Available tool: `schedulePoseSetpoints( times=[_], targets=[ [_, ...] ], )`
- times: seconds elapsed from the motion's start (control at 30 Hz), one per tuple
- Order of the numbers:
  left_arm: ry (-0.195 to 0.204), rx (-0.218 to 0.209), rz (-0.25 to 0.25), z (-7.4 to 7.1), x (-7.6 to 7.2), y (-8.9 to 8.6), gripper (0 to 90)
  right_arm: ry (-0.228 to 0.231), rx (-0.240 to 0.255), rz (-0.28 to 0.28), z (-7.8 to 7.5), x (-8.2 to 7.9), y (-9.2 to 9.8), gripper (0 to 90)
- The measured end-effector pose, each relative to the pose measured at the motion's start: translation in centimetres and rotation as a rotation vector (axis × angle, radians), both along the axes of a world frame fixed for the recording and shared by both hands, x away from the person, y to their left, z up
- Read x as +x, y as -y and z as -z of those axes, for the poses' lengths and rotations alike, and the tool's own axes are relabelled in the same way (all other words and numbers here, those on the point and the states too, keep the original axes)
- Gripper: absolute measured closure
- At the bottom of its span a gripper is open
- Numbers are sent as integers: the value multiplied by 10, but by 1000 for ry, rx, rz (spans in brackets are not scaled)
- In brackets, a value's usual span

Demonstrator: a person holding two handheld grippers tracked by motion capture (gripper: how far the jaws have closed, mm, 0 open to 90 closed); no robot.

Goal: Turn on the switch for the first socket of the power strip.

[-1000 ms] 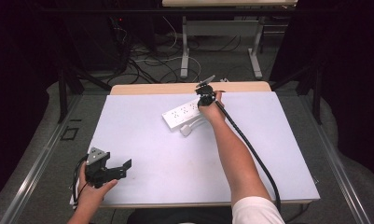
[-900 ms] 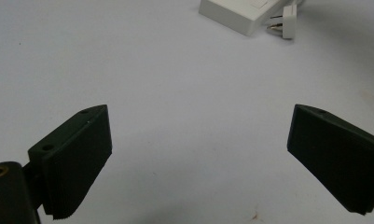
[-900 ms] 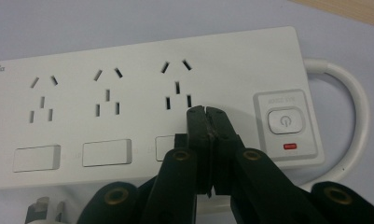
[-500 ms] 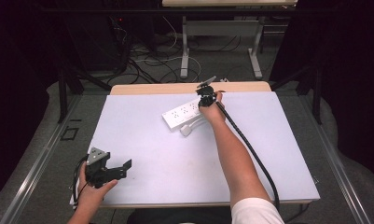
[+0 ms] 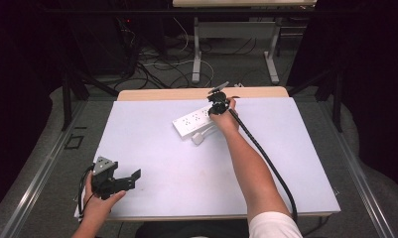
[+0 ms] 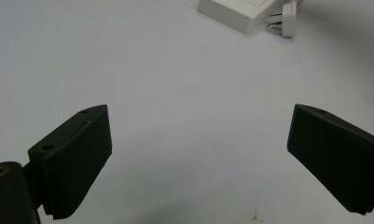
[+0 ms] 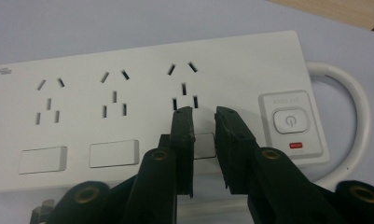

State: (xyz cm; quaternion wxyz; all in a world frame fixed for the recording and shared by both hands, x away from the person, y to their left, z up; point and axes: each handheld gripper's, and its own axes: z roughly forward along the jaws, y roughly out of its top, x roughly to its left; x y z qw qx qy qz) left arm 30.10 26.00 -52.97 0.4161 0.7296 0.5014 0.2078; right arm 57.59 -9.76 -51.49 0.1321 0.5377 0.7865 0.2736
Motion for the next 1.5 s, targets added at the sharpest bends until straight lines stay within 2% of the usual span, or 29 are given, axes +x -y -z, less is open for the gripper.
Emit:
schedulePoseSetpoints(
  times=[0.03, 0.07, 0.1, 0.13, 0.23, 0.27, 0.33, 0.37, 0.43, 0.57, 0.77, 0.83, 0.9, 0.97, 1.0, 1.07, 1.17, 1.3, 1.37, 1.4, 1.5],
  targets=[
    [0, -2, -2, 0, 0, 0, 63, -2, -4, -2, -2, -1, -1, 745],
    [0, -2, -3, 0, 0, 0, 63, 20, 7, -26, -2, -2, 0, 728],
    [0, -3, -2, 0, 0, 0, 62, 5, -20, -25, -6, -3, 1, 716],
    [0, -3, -3, 0, 0, 0, 62, 43, 2, -25, -5, -3, 0, 708],
    [0, -2, -3, 0, 0, 0, 62, 33, 8, -11, -9, -4, 0, 673],
    [0, -3, -4, 0, 0, 0, 62, 30, 11, -22, -10, -5, 2, 667],
    [-3, -1, -2, 1, 1, 0, 62, 48, 23, -36, -12, -6, 3, 657],
    [-6, 1, -2, 1, 1, 0, 62, 27, 14, -22, -14, -7, 2, 651],
    [-7, 0, -2, 1, 1, 0, 62, 57, 27, -50, -15, -8, 4, 634],
    [-7, 0, -3, 1, 1, 1, 62, 39, 17, -75, -20, -11, 2, 605],
    [-8, -2, -5, 1, 1, 0, 62, 57, 20, -103, -28, -17, -2, 584],
    [-8, -1, -6, 1, 1, 0, 62, 67, 16, -131, -31, -19, -2, 559],
    [-10, -2, -6, 1, 1, 0, 62, 71, 30, -128, -33, -22, -5, 539],
    [-8, -2, -6, 1, 1, 0, 62, 75, 44, -149, -35, -25, -6, 522],
    [-8, -2, -6, 1, 1, 0, 62, 74, 26, -154, -37, -27, -6, 510],
    [-8, -3, -7, 1, 1, 0, 62, 69, 42, -159, -40, -31, -8, 495],
    [-8, -3, -6, 1, 1, 0, 62, 57, 36, -179, -45, -37, -10, 460],
    [-10, -3, -8, 1, 1, 0, 62, 69, 0, -208, -51, -47, -11, 409],
    [-9, -3, -8, 1, 1, 0, 62, 83, 3, -211, -52, -52, -13, 388],
    [-9, -2, -8, 1, 1, 0, 62, 85, -14, -219, -54, -54, -12, 374],
    [-8, 1, -7, 1, 1, 0, 62, 81, -9, -225, -57, -61, -11, 374]
  ],
)
